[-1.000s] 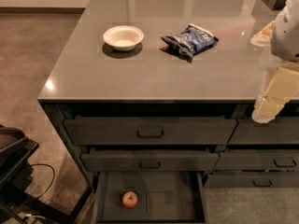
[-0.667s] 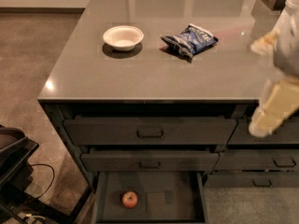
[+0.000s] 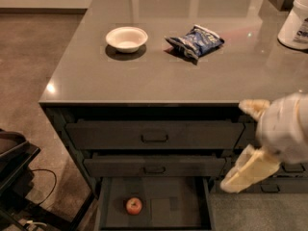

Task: Pick apple from bottom drawer and place on counter

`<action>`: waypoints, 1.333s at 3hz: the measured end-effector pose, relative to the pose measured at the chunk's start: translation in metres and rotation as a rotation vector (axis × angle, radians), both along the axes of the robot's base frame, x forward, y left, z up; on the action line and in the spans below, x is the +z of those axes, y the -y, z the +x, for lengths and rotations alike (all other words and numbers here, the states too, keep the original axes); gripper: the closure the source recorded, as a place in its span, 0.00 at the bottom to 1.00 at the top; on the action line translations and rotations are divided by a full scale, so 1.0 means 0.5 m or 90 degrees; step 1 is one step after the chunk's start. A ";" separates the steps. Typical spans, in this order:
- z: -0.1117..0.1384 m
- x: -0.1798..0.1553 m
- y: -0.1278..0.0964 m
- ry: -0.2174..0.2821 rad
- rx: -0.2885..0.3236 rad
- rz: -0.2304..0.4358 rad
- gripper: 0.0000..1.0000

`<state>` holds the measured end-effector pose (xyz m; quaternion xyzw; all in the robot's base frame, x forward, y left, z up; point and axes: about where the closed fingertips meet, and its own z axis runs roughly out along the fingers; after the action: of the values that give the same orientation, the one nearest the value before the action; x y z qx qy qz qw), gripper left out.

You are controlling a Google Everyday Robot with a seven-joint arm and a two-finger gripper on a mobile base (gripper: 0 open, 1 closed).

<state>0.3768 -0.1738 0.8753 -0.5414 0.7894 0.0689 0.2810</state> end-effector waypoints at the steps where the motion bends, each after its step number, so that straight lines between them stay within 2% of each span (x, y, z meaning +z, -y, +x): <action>1: -0.008 -0.170 -0.068 -0.036 0.002 0.106 0.00; 2: -0.004 -0.237 -0.082 -0.044 -0.015 0.127 0.00; 3: -0.004 -0.232 -0.080 -0.040 -0.016 0.123 0.00; 4: -0.008 -0.286 -0.088 -0.038 -0.035 0.166 0.00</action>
Offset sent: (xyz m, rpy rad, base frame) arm -0.0030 0.0274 -0.0676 0.1387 0.0440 0.0033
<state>0.3727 -0.1297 0.7321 -0.4764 0.7961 0.1790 0.3274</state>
